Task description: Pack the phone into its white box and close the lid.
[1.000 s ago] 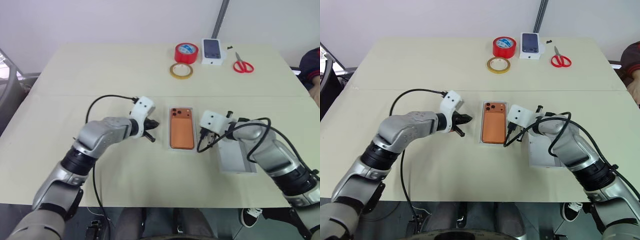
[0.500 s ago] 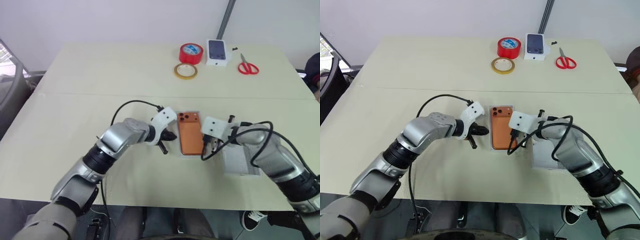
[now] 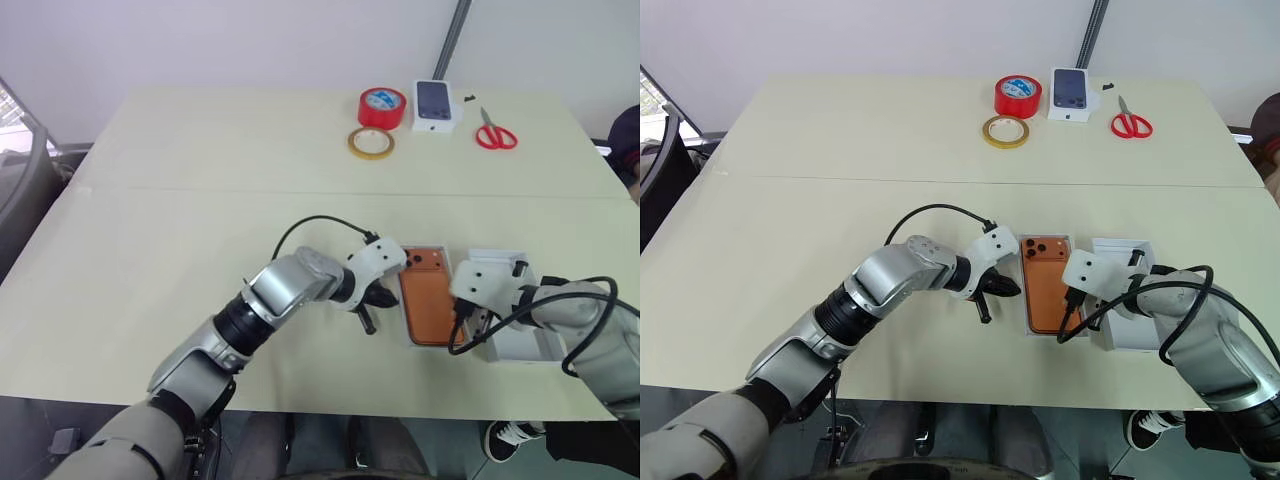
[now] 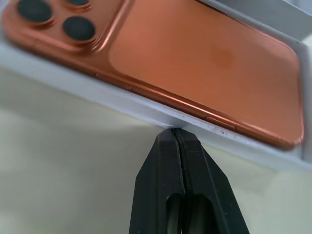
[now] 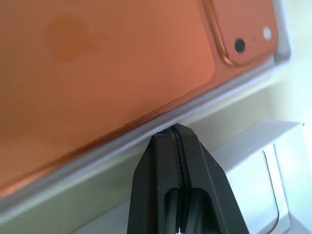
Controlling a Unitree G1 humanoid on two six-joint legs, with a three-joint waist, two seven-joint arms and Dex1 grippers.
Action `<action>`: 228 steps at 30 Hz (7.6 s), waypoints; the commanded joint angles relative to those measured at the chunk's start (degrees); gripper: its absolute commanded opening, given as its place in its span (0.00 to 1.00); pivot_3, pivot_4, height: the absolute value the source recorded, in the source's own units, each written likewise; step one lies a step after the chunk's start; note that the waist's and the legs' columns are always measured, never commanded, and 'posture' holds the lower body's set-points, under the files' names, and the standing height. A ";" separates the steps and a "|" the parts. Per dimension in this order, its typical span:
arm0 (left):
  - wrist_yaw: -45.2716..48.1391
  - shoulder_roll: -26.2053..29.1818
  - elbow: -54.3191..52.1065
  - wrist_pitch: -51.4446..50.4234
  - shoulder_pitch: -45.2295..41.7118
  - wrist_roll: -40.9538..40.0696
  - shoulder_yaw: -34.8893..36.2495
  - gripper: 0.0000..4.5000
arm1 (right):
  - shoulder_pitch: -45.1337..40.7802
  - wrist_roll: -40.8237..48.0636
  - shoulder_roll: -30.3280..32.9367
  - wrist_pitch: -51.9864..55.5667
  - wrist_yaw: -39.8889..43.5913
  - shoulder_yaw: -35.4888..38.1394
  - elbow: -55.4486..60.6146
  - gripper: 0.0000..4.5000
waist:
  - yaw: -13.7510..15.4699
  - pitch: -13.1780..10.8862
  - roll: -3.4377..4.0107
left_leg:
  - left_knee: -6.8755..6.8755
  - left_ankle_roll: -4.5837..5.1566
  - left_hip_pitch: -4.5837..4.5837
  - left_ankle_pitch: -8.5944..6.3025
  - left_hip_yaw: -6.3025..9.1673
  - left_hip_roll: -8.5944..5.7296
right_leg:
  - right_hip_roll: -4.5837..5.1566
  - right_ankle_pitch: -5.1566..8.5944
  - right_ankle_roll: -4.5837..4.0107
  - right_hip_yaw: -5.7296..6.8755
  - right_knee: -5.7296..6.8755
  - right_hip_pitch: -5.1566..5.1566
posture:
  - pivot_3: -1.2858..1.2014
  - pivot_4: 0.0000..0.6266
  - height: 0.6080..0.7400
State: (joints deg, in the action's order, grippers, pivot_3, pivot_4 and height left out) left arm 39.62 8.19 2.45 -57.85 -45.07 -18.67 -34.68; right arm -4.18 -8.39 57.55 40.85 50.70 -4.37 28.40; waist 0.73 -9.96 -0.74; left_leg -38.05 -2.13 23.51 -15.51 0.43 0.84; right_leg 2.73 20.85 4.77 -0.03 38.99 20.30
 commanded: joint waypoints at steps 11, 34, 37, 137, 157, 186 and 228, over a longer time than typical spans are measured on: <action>0.01 -1.72 1.61 0.71 -0.13 0.76 4.94 0.00 | 2.04 2.60 1.50 -2.42 2.05 3.05 1.70 0.00 | -0.04 0.00 0.00 | 0.00 -0.04 0.00 0.02 0.00 0.01 | -0.02 0.00 0.00 0.00 0.00 0.00 | 0.52 0.24 1.00; 9.89 14.06 -15.26 15.24 9.90 -1.50 14.99 0.00 | -2.79 20.16 0.91 24.15 3.49 21.64 2.29 0.52 | -0.05 0.01 0.08 | 0.02 -0.22 -0.03 0.12 -0.02 0.08 | -0.03 0.00 0.00 -0.02 0.04 -0.01 | 0.52 0.24 1.00; 13.47 17.67 -17.77 21.22 12.69 -0.08 13.84 0.00 | -6.18 22.70 -1.07 36.34 0.31 21.09 2.19 0.75 | 0.01 0.02 0.08 | 0.00 -0.04 -0.02 0.02 -0.04 0.05 | 0.04 0.00 -0.01 -0.02 0.06 -0.01 | 0.52 0.24 1.00; 8.03 10.27 -5.30 20.97 9.63 9.05 9.30 0.00 | -14.23 42.63 9.44 14.95 -26.21 -2.42 2.24 0.01 | -0.22 -0.05 0.24 | -0.06 0.30 0.13 -0.16 -0.11 0.10 | -0.02 0.00 0.00 -0.06 0.07 0.17 | 0.52 0.24 1.00; 12.21 5.16 -8.28 21.10 7.68 8.15 6.43 0.00 | -6.54 40.12 5.85 21.95 -22.30 5.43 10.60 0.01 | -0.11 -0.05 0.24 | -0.08 0.30 0.12 -0.16 -0.10 0.09 | -0.04 0.00 0.00 -0.06 0.08 0.14 | 0.52 0.24 1.00; 13.46 3.01 -6.34 21.72 6.15 9.69 4.06 0.00 | 1.08 37.00 6.00 24.00 -20.05 11.23 11.92 0.01 | -0.04 -0.05 0.24 | -0.09 0.30 0.10 -0.16 -0.10 0.08 | -0.06 0.00 0.00 -0.06 0.09 0.11 | 0.52 0.24 1.00; 8.15 2.22 0.64 21.16 5.23 8.60 12.10 0.00 | 2.43 30.23 6.45 17.79 -14.97 16.37 6.81 0.01 | -0.02 -0.04 0.25 | -0.10 0.29 0.09 -0.16 -0.10 0.07 | -0.06 0.00 0.00 -0.06 0.12 0.11 | 0.52 0.24 1.00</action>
State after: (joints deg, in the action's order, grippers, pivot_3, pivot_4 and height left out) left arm 48.17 10.78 4.29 -36.89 -38.47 -8.55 -25.02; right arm -2.27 21.94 62.82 60.71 33.81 8.19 34.47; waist 0.70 -10.00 -0.49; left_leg -38.15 -1.84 23.60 -15.67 0.32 0.91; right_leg 2.67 20.85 4.77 -0.09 39.10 20.41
